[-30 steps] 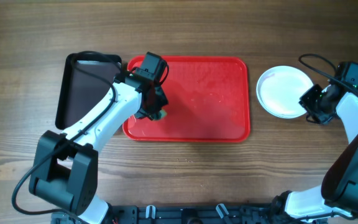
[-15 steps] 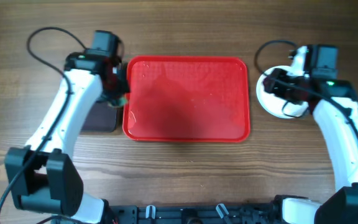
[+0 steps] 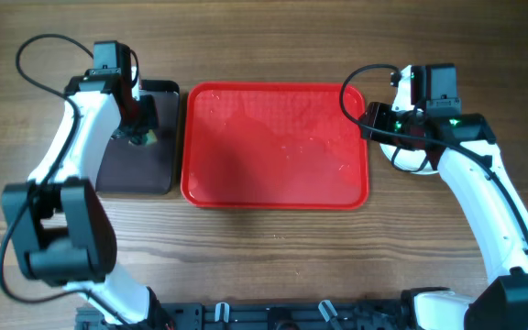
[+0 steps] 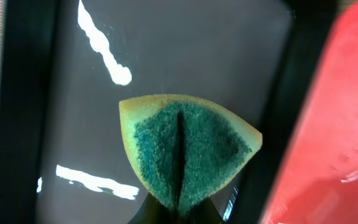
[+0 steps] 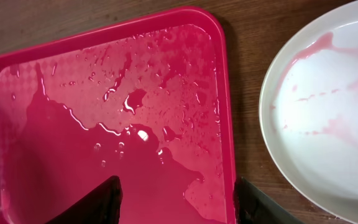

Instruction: Clean dirty plates on tray and stack at the side

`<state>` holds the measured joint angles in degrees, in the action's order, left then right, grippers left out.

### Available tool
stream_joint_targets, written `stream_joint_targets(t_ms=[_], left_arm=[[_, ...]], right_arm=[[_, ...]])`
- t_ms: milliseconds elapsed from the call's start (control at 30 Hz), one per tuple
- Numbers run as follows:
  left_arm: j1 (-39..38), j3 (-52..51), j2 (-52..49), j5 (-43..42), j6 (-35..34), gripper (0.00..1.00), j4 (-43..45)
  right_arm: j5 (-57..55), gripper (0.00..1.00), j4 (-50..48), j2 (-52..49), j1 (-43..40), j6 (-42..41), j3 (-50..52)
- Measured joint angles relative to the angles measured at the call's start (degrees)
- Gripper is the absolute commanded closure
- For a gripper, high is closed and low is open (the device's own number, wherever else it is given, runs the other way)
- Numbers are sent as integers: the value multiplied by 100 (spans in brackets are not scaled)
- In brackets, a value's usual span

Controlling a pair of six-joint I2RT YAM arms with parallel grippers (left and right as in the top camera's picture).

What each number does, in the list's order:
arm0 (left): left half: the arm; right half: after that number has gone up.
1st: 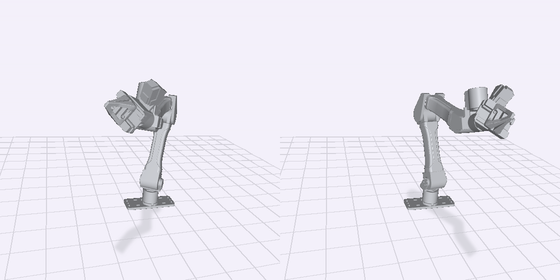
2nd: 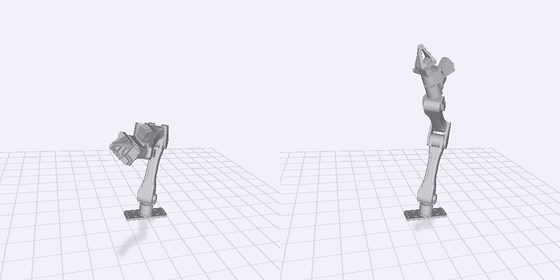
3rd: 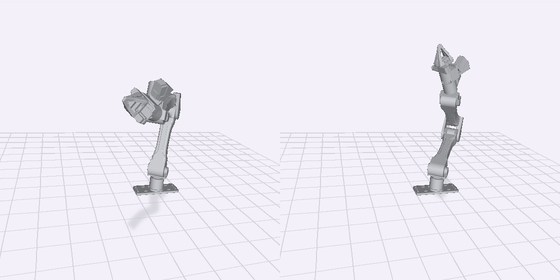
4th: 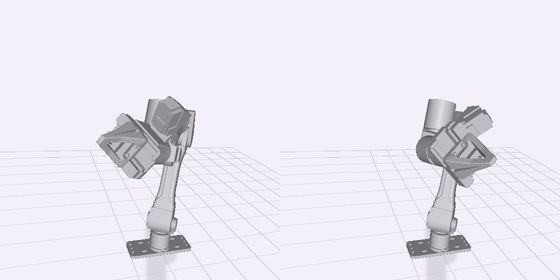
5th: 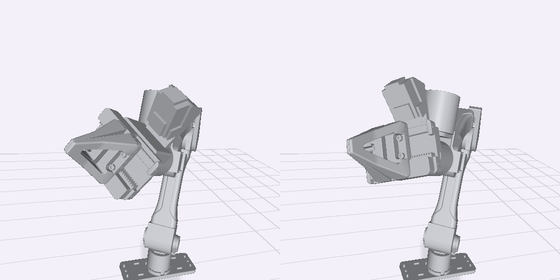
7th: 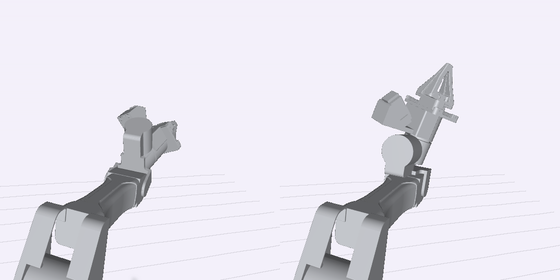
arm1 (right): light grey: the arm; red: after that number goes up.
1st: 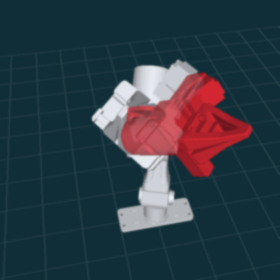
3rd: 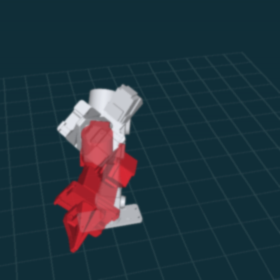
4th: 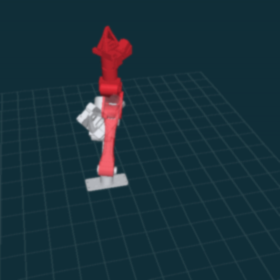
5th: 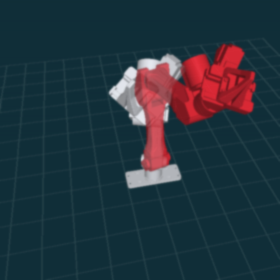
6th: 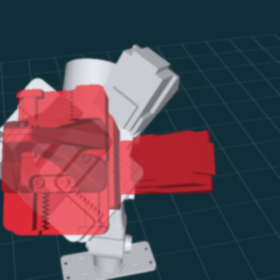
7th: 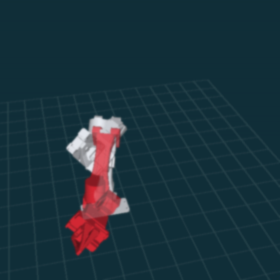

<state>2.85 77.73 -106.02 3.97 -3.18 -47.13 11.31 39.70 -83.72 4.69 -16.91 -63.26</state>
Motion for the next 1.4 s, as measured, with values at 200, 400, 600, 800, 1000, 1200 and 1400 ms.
stream_joint_targets(t_ms=[200,400,600,800,1000,1200,1400], left_arm=[[55,-11,-402,4,68,36,238],[55,-11,-426,24,90,0,422],[55,92,-407,26,79,0,-33],[48,614,243,26,-232,0,-673],[42,881,1532,26,-514,0,-691],[42,901,1714,26,-601,0,-695],[42,901,1694,26,-616,0,-713]], right_arm=[[0,42,7,0,0,76,0],[0,43,9,0,0,76,0],[26,43,179,0,0,105,-39],[72,40,529,264,0,212,-341],[76,34,1071,1211,0,393,-599],[472,0,1178,2599,0,431,-682],[966,0,1266,3550,0,-1064,-717]])
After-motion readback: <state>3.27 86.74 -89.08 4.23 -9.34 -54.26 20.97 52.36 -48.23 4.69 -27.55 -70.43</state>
